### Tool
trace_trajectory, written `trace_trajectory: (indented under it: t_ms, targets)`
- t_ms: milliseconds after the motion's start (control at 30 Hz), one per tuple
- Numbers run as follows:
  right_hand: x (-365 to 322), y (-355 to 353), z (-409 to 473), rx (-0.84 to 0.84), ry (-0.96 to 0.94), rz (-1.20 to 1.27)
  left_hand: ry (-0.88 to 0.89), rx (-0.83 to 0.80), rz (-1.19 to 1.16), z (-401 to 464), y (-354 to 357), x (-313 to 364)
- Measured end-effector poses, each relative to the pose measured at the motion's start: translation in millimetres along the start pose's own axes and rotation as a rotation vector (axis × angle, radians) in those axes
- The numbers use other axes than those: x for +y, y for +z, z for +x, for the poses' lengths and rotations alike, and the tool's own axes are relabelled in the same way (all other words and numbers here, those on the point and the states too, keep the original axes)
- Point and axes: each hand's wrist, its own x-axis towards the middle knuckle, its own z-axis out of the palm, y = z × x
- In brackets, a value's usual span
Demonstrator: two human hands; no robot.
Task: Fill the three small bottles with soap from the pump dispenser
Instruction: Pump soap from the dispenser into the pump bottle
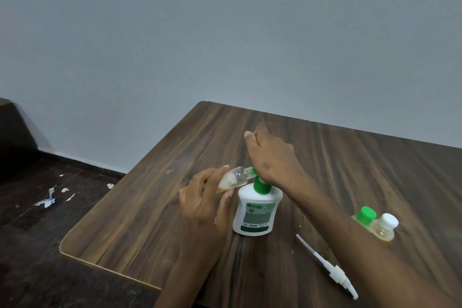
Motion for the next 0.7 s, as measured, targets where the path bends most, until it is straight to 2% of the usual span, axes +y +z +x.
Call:
trace_trajectory:
  t_ms: [300,700]
  targets:
    - [-0.3,1.9,2.4,0.020,-0.001,0.007,0.097,-0.126,0.016,21.3,-10.2,-11.4]
    - [2.9,1.4,2.5,0.036,-0.012,0.040,0.248,-0.104,0.043,18.4,-0.2,-26.9]
